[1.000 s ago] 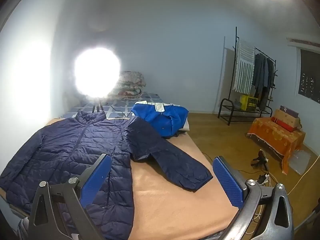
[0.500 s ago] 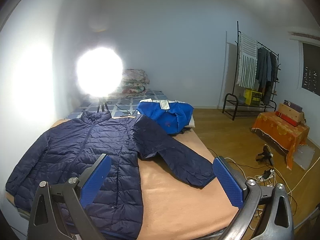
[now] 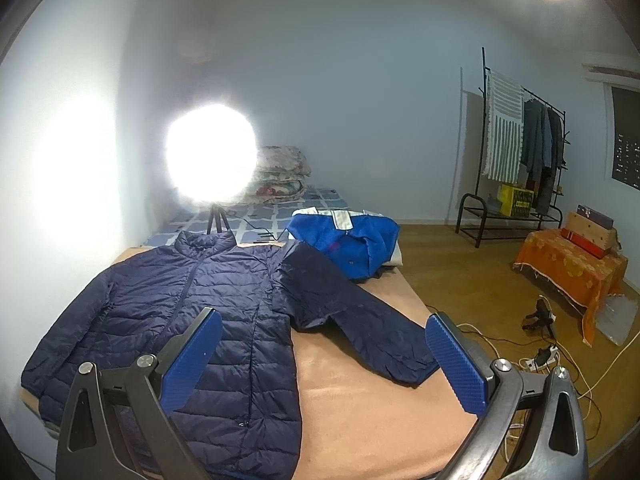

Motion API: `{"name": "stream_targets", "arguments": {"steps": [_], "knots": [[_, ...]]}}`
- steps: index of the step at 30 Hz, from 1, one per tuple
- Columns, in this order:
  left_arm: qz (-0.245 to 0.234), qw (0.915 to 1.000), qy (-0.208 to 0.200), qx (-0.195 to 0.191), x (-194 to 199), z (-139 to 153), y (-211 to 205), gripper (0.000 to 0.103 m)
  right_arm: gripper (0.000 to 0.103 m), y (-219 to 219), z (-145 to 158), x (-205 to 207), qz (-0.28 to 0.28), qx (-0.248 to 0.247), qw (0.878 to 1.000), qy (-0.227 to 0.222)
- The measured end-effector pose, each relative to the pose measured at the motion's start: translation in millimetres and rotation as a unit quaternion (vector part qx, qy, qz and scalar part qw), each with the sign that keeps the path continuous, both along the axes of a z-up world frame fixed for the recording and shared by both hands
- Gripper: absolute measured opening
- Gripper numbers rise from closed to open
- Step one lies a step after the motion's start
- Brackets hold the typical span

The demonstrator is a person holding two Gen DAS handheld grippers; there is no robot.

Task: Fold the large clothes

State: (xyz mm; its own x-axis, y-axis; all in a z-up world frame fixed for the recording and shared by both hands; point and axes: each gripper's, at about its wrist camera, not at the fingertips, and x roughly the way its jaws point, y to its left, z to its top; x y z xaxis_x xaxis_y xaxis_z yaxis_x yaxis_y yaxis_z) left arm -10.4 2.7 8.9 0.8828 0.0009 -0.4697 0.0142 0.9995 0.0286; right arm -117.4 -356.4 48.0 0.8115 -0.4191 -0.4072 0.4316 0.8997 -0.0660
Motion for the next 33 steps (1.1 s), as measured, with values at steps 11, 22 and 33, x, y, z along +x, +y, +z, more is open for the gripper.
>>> {"name": "stream_targets", "arguments": {"steps": [11, 22, 33], "knots": [[0.007, 1.0, 0.001, -0.003, 4.4, -1.4, 6.0, 0.103, 0.103, 3.5, 4.9, 2.1, 0.008, -0.001, 1.0, -0.006], [0.011, 0.9999, -0.001, -0.001, 5.5, -2.8, 10.7, 0.103, 0.103, 6.1, 8.0, 6.1, 0.013, -0.003, 1.0, -0.008], [0.024, 0.9996, -0.009, 0.006, 8.3, -4.7, 16.2, 0.103, 0.103, 13.8, 13.1, 22.5, 0.035, -0.01, 0.999, -0.012]]}}
